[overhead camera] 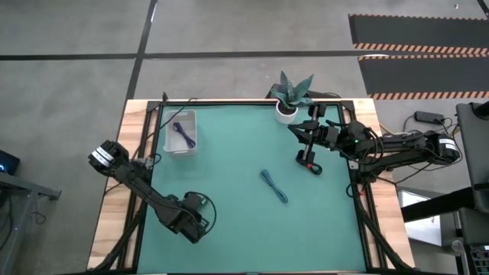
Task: Pick and place USB-C Cables
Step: Put the green usb cable into the gray bin
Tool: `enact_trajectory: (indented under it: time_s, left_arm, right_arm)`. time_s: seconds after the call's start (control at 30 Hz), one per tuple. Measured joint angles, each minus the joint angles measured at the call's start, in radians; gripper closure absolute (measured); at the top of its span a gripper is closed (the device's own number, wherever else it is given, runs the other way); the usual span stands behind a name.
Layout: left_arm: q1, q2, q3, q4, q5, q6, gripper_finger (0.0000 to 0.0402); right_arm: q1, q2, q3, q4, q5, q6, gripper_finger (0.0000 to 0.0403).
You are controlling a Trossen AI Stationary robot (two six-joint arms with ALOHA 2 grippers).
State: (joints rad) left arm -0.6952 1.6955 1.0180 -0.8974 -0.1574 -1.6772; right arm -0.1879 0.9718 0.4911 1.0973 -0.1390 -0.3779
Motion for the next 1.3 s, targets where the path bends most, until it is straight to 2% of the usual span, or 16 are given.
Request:
enact_trajectory:
  time_s: [0.8, 1.3]
  left_arm:
    - [0.0, 0.042, -0.009, 0.046, -0.005, 0.01, 0.0249]
    - [0.0, 0.038, -0.009, 0.058, 0.006, 0.009, 0.0381]
  right_arm:
    - [0.0, 0.0, 0.001, 0.0, 0.0, 0.0, 0.0394]
    - [0.0, 0.0, 0.001, -0.001, 0.0, 0.0, 0.0394]
